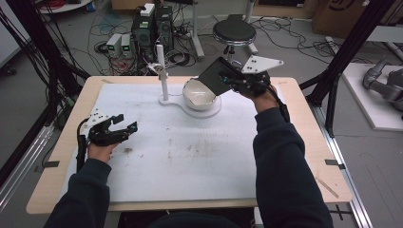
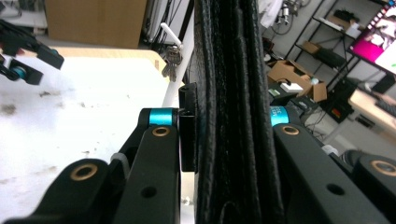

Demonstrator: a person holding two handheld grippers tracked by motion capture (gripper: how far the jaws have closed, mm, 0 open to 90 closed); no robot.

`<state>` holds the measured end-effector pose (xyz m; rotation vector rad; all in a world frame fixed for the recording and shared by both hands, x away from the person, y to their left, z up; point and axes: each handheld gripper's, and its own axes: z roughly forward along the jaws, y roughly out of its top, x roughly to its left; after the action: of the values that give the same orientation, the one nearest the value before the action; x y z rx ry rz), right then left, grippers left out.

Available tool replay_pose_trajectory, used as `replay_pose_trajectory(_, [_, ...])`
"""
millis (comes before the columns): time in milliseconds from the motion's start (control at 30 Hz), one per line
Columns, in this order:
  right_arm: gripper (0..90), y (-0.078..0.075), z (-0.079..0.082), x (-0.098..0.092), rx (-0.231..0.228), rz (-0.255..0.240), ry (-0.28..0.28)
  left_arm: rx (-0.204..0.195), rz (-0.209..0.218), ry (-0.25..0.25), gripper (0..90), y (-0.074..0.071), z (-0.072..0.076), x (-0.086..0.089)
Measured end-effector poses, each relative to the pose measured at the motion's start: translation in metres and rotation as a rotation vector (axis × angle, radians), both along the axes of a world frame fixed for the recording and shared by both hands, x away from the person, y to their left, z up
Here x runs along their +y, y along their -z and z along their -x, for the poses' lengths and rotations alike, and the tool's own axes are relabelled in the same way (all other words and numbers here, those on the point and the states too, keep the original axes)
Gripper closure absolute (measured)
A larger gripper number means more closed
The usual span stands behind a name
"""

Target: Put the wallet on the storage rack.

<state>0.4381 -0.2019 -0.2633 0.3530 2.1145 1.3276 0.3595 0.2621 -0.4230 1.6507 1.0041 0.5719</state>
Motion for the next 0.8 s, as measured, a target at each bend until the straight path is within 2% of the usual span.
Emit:
replay_pose_trajectory(133, [75.0, 0.000, -0.014, 0.016, -0.028, 0.068, -0.031, 0.002, 0.005, 0.002, 28.3, 0.000, 0.000, 0.001])
replay_pose_trajectory(167, [75.0, 0.002, -0.020, 0.023, -0.040, 0.115, -0.046, 0.000, 0.006, 0.000, 28.3, 0.000, 0.000, 0.001])
replay_pose_trajectory(200, [75.0, 0.002, -0.020, 0.023, -0.040, 0.115, -0.046, 0.001, 0.009, 0.000, 28.3, 0.000, 0.000, 0.001])
replay_pose_trajectory(300, [75.0, 0.009, -0.029, 0.033, -0.044, 0.177, -0.068, 0.000, 0.013, -0.001, 28.3, 0.000, 0.000, 0.002])
replay_pose_trajectory(333, [75.0, 0.012, -0.030, 0.035, -0.027, 0.195, -0.070, 0.000, 0.013, -0.001, 28.3, 0.000, 0.000, 0.002])
replay_pose_trajectory(467, [75.0, 0.022, -0.038, 0.045, -0.046, 0.281, -0.076, 0.000, 0.017, -0.003, 28.3, 0.000, 0.000, 0.003])
replay_pose_trajectory(633, [75.0, 0.030, -0.045, 0.049, -0.058, 0.319, -0.071, 0.003, 0.015, -0.002, 28.3, 0.000, 0.001, 0.002])
replay_pose_trajectory(800, [74.9, 0.043, -0.053, 0.056, -0.046, 0.359, -0.076, 0.004, 0.012, -0.002, 28.3, 0.000, 0.001, 0.002])
